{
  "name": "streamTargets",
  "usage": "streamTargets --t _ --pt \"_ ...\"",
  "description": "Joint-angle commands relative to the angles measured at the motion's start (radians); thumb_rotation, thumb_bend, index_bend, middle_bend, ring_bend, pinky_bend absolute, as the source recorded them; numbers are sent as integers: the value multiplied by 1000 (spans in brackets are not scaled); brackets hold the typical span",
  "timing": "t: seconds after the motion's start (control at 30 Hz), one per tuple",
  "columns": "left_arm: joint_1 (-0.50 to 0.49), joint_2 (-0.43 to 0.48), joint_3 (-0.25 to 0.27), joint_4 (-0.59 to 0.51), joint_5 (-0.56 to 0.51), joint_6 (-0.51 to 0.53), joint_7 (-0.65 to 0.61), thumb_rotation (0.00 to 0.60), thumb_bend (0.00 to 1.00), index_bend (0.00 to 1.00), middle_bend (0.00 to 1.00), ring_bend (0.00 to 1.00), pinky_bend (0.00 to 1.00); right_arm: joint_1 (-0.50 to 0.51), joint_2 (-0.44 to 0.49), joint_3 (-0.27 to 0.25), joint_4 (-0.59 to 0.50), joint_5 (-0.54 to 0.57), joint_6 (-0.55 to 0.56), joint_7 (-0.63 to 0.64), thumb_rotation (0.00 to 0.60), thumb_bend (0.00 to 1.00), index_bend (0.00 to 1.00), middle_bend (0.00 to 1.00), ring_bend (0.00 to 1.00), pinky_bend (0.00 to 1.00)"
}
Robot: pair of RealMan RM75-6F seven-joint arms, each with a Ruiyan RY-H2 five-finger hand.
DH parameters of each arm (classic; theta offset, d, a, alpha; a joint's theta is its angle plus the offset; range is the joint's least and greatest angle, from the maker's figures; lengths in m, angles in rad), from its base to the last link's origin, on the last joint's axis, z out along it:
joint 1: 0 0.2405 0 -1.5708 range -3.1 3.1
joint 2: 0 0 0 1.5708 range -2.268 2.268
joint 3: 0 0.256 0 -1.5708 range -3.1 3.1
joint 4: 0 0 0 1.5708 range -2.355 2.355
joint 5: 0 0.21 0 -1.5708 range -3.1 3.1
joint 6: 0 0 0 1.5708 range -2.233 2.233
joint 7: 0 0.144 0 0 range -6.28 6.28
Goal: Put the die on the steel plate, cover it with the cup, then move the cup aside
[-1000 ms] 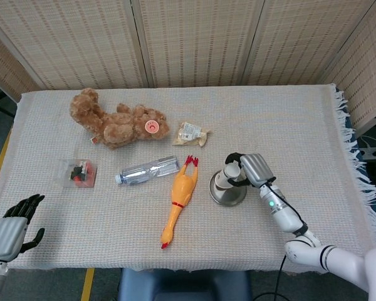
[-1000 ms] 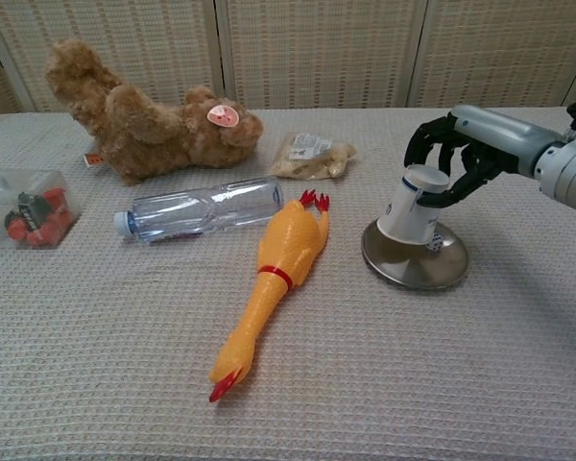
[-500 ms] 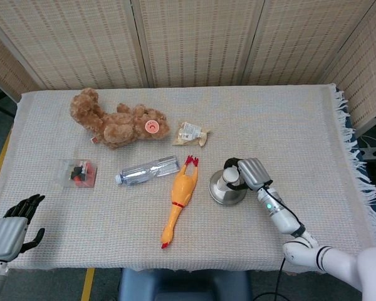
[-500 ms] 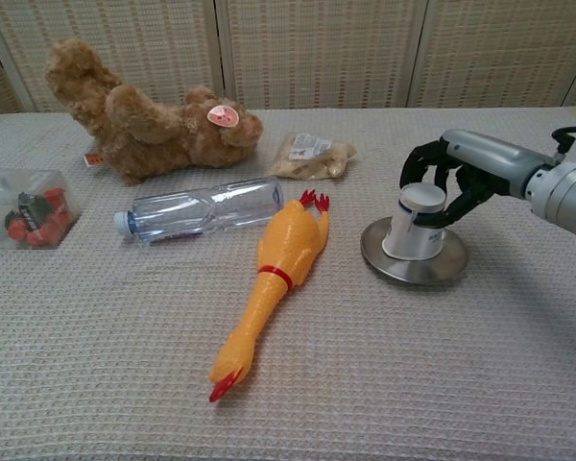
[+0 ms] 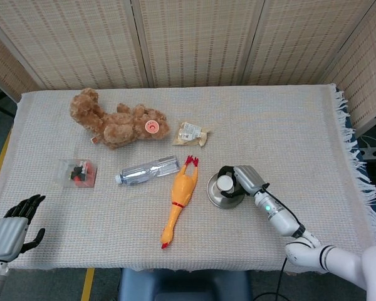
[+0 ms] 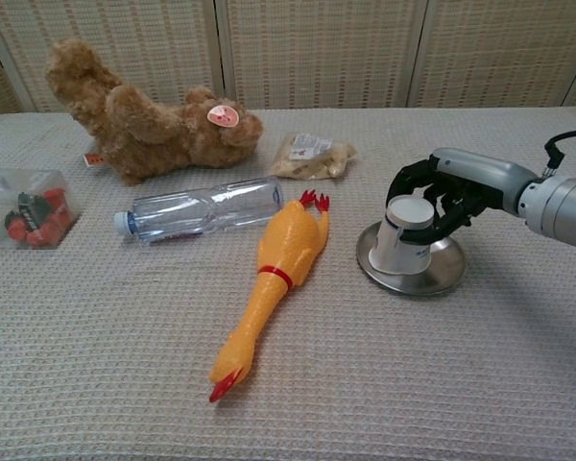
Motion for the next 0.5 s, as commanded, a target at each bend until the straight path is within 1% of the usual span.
streamTargets --t 0.03,0.17,0.27,0.33,0.5 --pt "0 0 0 0 1 1 -1 600 398 85 73 104 212 -13 -34 -2 58 -18 94 -145 600 165 647 562 523 794" --pt "0 0 1 -1 2 1 1 600 397 85 74 104 212 -32 -91 19 135 -8 198 -306 600 165 647 562 523 794" --pt "-1 0 0 -2 1 -2 3 600 398 85 74 104 212 -36 -117 30 169 -2 227 -339 600 165 647 562 523 794" --pt "-1 0 1 -2 0 -2 5 600 398 85 74 104 212 -37 -112 28 157 3 207 -308 600 165 647 562 523 794" --pt "-2 -2 1 -2 -2 -5 8 600 397 85 94 108 212 -24 -15 15 5 27 53 -118 600 166 647 562 524 796"
